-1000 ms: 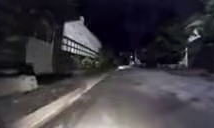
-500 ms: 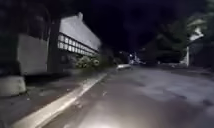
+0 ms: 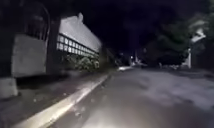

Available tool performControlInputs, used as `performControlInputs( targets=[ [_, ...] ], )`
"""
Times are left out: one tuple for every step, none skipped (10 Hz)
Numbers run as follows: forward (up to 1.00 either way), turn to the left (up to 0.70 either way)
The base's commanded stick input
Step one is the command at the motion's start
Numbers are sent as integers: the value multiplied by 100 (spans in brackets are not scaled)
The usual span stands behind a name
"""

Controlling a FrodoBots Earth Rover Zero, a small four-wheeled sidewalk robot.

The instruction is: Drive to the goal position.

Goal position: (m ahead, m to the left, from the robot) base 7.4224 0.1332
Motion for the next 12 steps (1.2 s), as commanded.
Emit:
performControlInputs(
  targets=[
    [50, -50],
    [50, -50],
    [50, -50],
    [50, -50],
    [50, -50],
    [50, -28],
    [50, -4],
    [50, 0],
    [50, 0],
    [50, 0],
    [50, 0],
    [50, 0]
  ],
)
